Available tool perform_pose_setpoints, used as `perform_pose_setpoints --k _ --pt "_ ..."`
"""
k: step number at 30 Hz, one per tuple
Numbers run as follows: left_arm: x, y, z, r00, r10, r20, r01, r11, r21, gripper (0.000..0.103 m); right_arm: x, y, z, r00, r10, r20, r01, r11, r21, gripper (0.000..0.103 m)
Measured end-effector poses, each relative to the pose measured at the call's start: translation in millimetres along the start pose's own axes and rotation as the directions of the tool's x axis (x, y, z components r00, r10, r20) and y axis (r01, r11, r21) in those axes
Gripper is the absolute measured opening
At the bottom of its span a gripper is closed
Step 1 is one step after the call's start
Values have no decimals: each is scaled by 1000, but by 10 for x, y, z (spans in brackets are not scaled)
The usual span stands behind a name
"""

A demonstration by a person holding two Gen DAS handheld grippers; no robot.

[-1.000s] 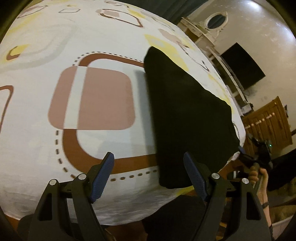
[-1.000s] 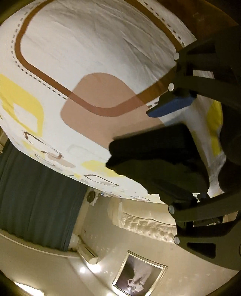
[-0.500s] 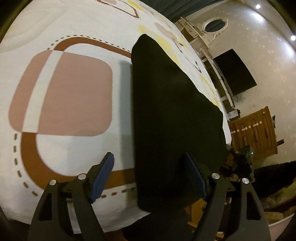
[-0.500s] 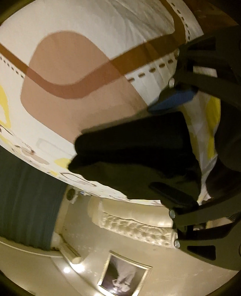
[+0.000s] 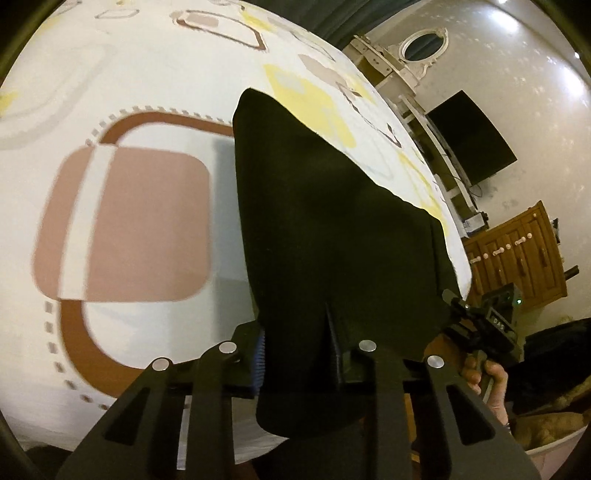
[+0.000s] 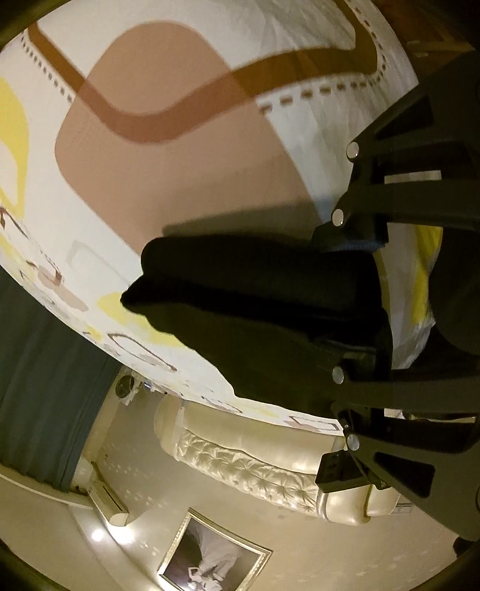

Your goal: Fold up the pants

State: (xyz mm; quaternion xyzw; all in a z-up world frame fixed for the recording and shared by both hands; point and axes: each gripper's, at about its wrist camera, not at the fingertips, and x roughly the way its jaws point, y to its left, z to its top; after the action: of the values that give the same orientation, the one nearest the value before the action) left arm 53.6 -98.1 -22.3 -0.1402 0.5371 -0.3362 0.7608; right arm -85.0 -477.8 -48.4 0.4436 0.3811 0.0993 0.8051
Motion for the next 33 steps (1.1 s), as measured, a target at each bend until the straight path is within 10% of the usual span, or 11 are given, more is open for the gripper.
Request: perform_pose_setpoints --k 15,33 --pt "-838 873 51 987 141 77 -135 988 -72 28 1044 799 -147 986 80 -145 -93 992 -84 32" --pt "-714 1041 -82 992 88 91 -80 993 -86 30 1117 565 -298 988 52 -144 -56 998 -22 33"
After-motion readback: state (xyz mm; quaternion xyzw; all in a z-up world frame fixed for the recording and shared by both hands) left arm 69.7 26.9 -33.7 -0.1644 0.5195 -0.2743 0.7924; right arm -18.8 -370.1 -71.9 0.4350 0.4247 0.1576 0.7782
